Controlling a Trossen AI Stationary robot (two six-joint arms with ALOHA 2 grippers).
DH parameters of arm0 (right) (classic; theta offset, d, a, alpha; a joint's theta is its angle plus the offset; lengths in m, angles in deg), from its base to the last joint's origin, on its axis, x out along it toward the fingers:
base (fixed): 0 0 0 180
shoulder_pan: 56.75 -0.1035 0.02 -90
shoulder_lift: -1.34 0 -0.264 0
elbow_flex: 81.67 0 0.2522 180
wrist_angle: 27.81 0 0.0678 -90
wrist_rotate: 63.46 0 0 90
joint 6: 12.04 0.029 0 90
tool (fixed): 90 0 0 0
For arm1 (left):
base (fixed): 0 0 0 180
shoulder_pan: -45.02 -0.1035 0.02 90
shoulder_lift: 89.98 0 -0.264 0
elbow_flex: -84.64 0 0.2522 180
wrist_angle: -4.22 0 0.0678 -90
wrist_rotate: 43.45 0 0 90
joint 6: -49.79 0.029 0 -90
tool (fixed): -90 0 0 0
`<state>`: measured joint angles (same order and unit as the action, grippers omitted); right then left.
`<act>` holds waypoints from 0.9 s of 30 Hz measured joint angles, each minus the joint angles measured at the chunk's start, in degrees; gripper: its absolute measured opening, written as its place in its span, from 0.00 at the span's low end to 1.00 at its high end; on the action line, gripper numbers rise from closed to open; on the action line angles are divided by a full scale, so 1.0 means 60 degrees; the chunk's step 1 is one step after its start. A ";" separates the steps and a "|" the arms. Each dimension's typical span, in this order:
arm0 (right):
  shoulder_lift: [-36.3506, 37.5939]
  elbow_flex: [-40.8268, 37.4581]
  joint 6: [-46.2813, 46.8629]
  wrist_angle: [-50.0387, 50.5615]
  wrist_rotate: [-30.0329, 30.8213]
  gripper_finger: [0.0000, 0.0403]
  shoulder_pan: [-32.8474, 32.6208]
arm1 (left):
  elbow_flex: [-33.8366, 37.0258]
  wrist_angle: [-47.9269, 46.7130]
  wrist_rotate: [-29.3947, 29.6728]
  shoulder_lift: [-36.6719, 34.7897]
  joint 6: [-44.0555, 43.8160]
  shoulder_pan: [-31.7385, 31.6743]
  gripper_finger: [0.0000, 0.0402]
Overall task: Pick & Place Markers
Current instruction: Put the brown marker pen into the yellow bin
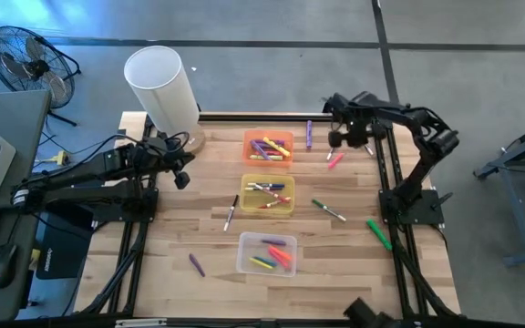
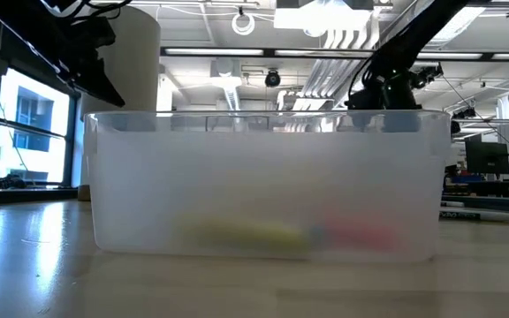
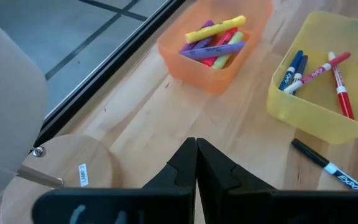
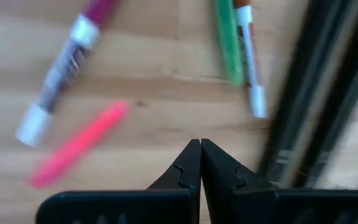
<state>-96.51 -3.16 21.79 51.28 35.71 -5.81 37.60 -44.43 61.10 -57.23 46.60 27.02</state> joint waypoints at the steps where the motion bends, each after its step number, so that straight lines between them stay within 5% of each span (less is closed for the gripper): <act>1: 0.0000 0.0000 -0.0279 0.0203 0.0359 0.00 -0.0215 | 0.0000 0.0022 0.0000 0.0000 0.0001 0.0000 0.00; 10: -0.0531 0.0270 -0.2807 0.0163 0.2268 0.00 -0.1395 | 0.0000 0.0345 -0.0135 0.0004 -0.0007 0.0000 0.00; 20: -0.2466 0.0477 -0.2471 0.1060 0.3358 0.00 0.0693 | 0.0000 0.0334 -0.0157 0.0004 -0.0754 0.0000 0.00; 27: -0.2453 0.0490 -0.2814 -0.0277 0.3210 0.00 0.0813 | 0.0000 0.0290 -0.0157 0.0004 -0.1021 0.0000 0.00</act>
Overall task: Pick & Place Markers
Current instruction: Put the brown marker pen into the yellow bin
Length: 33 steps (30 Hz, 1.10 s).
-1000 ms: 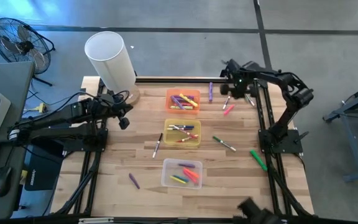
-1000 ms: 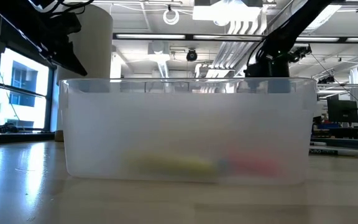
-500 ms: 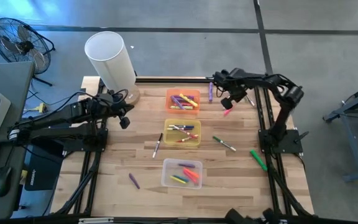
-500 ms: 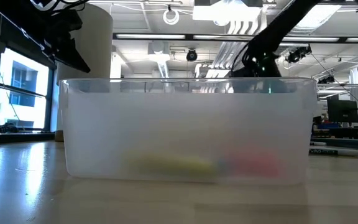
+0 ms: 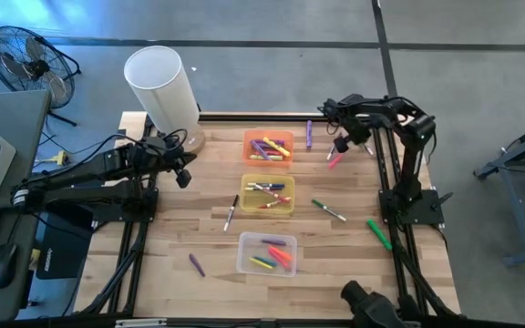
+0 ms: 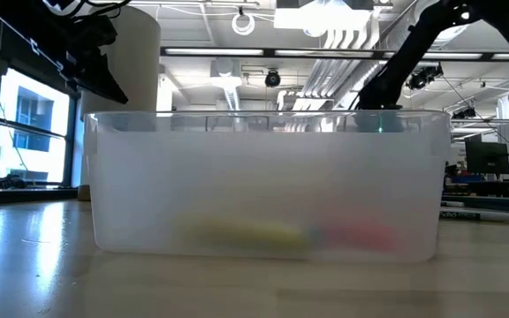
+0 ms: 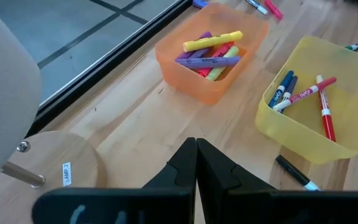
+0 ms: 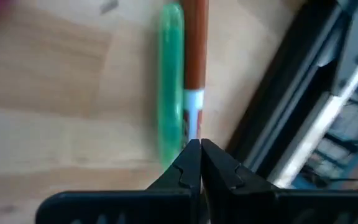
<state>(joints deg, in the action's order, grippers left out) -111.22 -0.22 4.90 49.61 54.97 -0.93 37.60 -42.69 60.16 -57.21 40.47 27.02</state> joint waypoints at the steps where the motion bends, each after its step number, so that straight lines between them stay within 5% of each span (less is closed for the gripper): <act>1: -0.0017 0.0041 0.0149 -0.0040 -0.0054 0.00 0.0048 | 0.0000 0.0005 0.0000 0.0000 0.0000 0.0000 0.00; 5: -0.0024 0.0078 0.0454 -0.0061 0.0063 0.00 0.0113 | 0.0001 0.0005 -0.0004 0.0000 -0.0101 0.0000 0.00; 9: -0.0145 0.0036 0.0371 -0.0013 -0.1851 0.00 0.0265 | 0.0003 0.0005 -0.0004 -0.0003 -0.0103 0.0000 0.00; 15: -0.0191 0.0028 -0.0373 0.0080 -0.2393 0.00 0.0048 | 0.0001 0.0008 -0.0007 0.0000 -0.0107 0.0000 0.00; 21: 0.0389 -0.0002 -0.0858 0.0109 -0.4212 0.00 -0.0389 | 0.0000 0.0009 -0.0015 0.0000 -0.0023 0.0000 0.00; 28: 0.2064 0.0006 0.1139 0.0019 -0.2817 0.00 -0.0432 | 0.0001 0.0012 -0.0014 0.0000 0.0003 0.0000 0.00; 33: 0.2062 -0.0040 0.1604 -0.0007 -0.3174 0.00 0.0197 | 0.0000 0.0012 -0.0011 0.0000 0.0039 0.0000 0.00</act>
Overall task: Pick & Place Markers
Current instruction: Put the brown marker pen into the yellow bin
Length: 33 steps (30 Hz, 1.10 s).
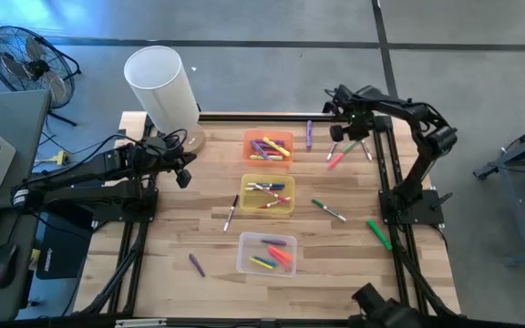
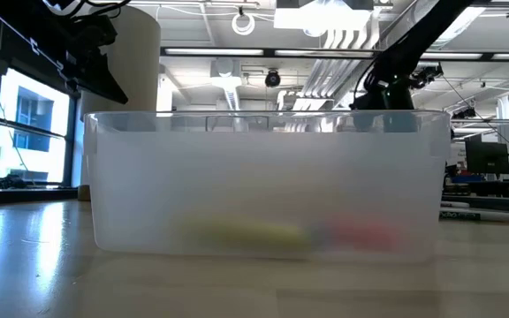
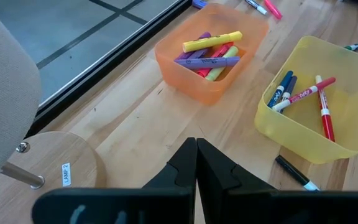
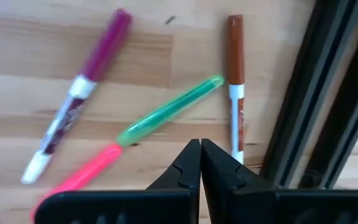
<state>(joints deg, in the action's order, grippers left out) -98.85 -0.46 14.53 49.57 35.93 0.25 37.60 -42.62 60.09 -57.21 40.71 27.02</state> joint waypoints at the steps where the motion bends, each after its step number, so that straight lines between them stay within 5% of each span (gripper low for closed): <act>1: -0.0061 -0.0056 0.0000 -0.0003 -0.0027 0.01 0.0079 | 0.0002 0.0000 0.0000 -0.0001 0.0001 0.0000 0.00; 16: -0.0698 -0.0765 0.0294 -0.0293 0.1440 0.33 -0.0117 | 0.0004 0.0007 -0.0369 -0.0004 -0.0016 0.0000 0.00; 25: -0.0716 -0.1679 0.0032 -0.1131 0.2263 0.34 -0.0655 | 0.0004 0.0002 -0.0372 0.0000 -0.0029 0.0000 0.00; 33: -0.0702 -0.1682 -0.0951 -0.0690 0.1303 0.26 -0.0696 | 0.0004 0.0000 -0.0372 0.0000 0.0036 0.0000 0.00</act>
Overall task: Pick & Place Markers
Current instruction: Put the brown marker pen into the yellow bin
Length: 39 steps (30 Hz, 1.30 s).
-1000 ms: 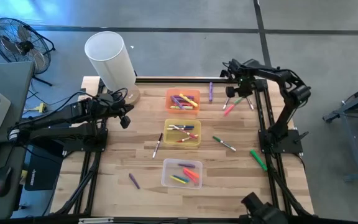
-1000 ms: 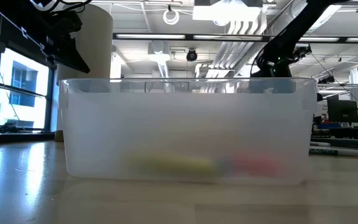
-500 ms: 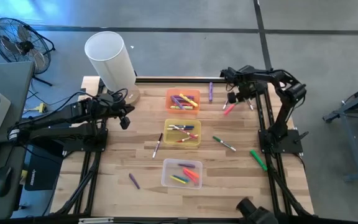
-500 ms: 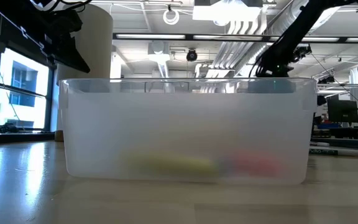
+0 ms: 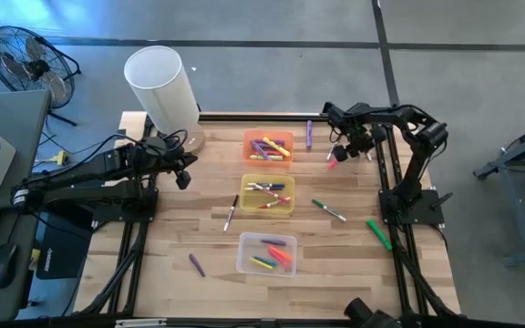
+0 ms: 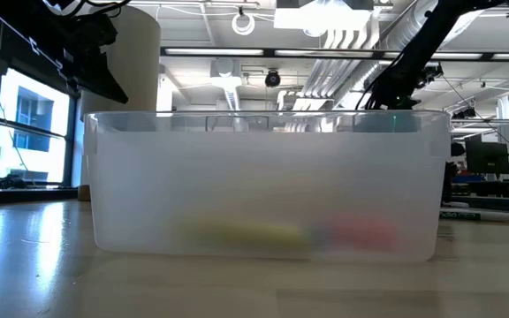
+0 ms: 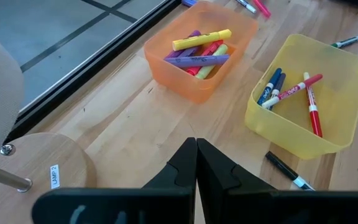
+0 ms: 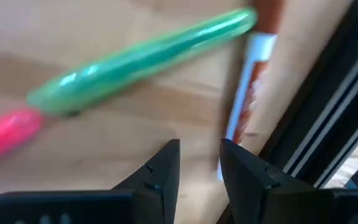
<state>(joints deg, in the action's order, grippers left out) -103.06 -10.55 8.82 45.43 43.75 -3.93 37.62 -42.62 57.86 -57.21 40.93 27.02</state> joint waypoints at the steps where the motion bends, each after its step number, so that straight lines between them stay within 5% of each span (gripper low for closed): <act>1: 0.0000 0.0001 -0.0094 0.0056 -0.0081 0.25 -0.0021 | 0.0000 0.0002 0.0000 -0.0004 0.0000 0.0000 0.00; 14: 0.0062 -0.0010 -0.0240 0.0575 -0.1205 0.11 -0.0275 | 0.0000 0.0000 -0.0047 -0.0003 0.0155 0.0000 0.00; 21: 0.1902 -0.0092 0.1600 0.0998 -0.1152 0.02 -0.0762 | 0.0000 0.0000 -0.0051 0.0000 0.0178 0.0000 0.00; 27: 0.5027 -0.1384 0.4378 0.0806 -0.1040 0.01 -0.2123 | 0.0000 0.0000 -0.0041 -0.0003 0.0178 0.0000 0.00; 32: 0.7113 -0.3090 0.7750 -0.0655 -0.0730 0.00 -0.4269 | 0.0000 0.0000 -0.0040 -0.0004 0.0178 0.0000 0.00; 39: 0.6602 -0.5277 1.2620 -0.3971 0.1449 0.00 -0.7303 | 0.0000 0.0012 -0.0033 0.0000 0.0180 0.0000 0.00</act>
<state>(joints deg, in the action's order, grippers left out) -63.45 -42.21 84.55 21.60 52.44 -47.75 37.62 -42.55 57.67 -57.21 42.01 27.02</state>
